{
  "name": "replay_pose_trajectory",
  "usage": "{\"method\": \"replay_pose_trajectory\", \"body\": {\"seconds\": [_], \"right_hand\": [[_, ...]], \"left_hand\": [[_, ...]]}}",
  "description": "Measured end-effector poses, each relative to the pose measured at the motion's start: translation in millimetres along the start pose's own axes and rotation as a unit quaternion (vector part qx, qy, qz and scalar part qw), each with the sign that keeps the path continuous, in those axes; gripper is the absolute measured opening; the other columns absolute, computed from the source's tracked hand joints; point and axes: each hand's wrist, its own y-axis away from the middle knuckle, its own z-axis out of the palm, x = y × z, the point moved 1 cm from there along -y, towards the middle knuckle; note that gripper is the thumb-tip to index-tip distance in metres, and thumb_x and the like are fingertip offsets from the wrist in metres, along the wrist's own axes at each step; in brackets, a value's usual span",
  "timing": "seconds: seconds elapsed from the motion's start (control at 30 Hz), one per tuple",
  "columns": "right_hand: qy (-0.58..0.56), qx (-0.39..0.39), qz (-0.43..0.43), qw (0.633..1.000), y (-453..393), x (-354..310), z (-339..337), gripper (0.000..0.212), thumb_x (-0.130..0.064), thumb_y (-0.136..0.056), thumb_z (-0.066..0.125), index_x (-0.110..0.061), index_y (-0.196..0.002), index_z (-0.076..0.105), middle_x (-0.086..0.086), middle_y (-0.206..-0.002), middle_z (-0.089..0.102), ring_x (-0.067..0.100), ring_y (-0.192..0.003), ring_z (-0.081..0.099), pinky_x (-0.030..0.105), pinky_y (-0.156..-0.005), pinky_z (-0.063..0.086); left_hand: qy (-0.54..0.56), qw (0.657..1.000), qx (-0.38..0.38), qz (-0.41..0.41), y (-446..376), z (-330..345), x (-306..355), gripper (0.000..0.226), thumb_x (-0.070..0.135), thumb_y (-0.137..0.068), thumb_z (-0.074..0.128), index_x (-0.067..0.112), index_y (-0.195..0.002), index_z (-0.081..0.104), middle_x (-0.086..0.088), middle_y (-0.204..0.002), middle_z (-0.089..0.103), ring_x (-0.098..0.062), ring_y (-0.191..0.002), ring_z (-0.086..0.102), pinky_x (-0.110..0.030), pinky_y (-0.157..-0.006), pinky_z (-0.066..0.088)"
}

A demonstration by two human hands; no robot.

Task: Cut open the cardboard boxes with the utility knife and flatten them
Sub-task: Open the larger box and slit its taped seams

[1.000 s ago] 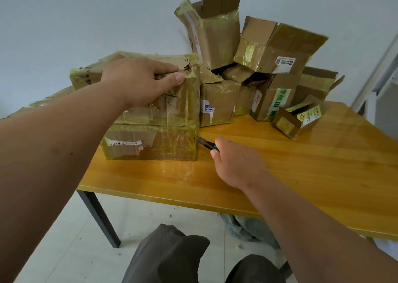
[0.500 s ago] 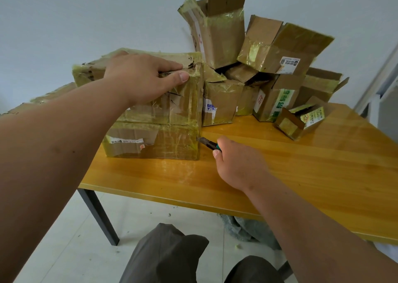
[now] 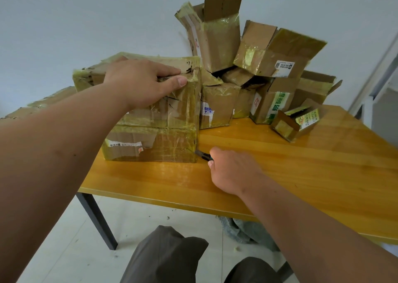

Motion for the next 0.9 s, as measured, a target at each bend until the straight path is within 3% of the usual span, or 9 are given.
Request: {"method": "replay_pose_trajectory", "body": {"seconds": [0.2,0.4,0.6,0.7,0.77,0.83,0.9], "right_hand": [[0.008,-0.022,0.007,1.0,1,-5,-6,0.008,-0.028,-0.104,0.043,-0.025,-0.097,0.042,-0.006,-0.078,0.05,0.008,-0.067,0.048,0.027,-0.055,0.03],[0.004,-0.034,0.009,0.999,5,-10,-9,0.008,-0.028,-0.105,0.04,-0.025,-0.097,0.042,-0.006,-0.079,0.049,0.008,-0.07,0.048,0.033,-0.07,0.038],[0.003,-0.04,0.016,0.999,9,-15,-12,0.008,-0.026,-0.104,0.041,-0.025,-0.096,0.043,-0.006,-0.081,0.051,0.008,-0.072,0.049,0.034,-0.074,0.037],[0.056,-0.058,0.006,0.997,14,-15,-13,0.009,-0.026,-0.101,0.041,-0.024,-0.096,0.048,-0.004,-0.082,0.056,0.012,-0.075,0.054,0.036,-0.078,0.041],[0.077,-0.08,0.008,0.994,16,-10,-15,0.011,-0.026,-0.1,0.041,-0.024,-0.098,0.052,-0.003,-0.084,0.057,0.014,-0.078,0.056,0.038,-0.082,0.041],[0.05,-0.101,0.032,0.993,16,-3,-18,0.013,-0.029,-0.101,0.04,-0.025,-0.102,0.053,-0.003,-0.086,0.056,0.014,-0.079,0.056,0.033,-0.075,0.043],[-0.01,-0.094,0.058,0.994,16,2,-21,0.013,-0.031,-0.104,0.039,-0.025,-0.101,0.05,-0.003,-0.084,0.054,0.01,-0.073,0.053,0.026,-0.061,0.039]], "left_hand": [[-0.005,1.0,-0.007,-0.006,1,-2,2,0.064,0.082,-0.08,0.02,0.056,-0.133,0.046,0.004,-0.131,0.062,-0.026,-0.125,0.051,-0.033,-0.076,0.034],[-0.02,1.0,-0.021,-0.008,0,-3,2,0.063,0.082,-0.082,0.019,0.056,-0.134,0.043,0.003,-0.133,0.061,-0.026,-0.125,0.051,-0.033,-0.075,0.033],[-0.013,0.998,-0.059,-0.004,-1,-7,0,0.064,0.082,-0.083,0.021,0.055,-0.138,0.04,0.007,-0.139,0.056,-0.024,-0.127,0.05,-0.033,-0.083,0.041],[0.043,0.995,-0.094,0.007,1,-12,-8,0.052,0.063,-0.092,0.043,0.047,-0.142,0.039,0.005,-0.142,0.052,-0.023,-0.125,0.05,-0.034,-0.096,0.039],[0.122,0.987,-0.104,0.019,2,-19,-16,0.05,0.041,-0.091,0.057,0.036,-0.14,0.045,0.003,-0.14,0.053,-0.018,-0.118,0.051,-0.03,-0.093,0.038],[0.137,0.986,-0.095,0.015,2,-30,-25,0.047,0.035,-0.085,0.065,0.031,-0.131,0.053,0.004,-0.141,0.052,-0.017,-0.112,0.051,-0.031,-0.09,0.037],[0.079,0.993,-0.09,0.003,2,-38,-36,0.054,0.056,-0.074,0.062,0.034,-0.124,0.058,0.007,-0.144,0.049,-0.021,-0.121,0.049,-0.037,-0.096,0.037]]}}
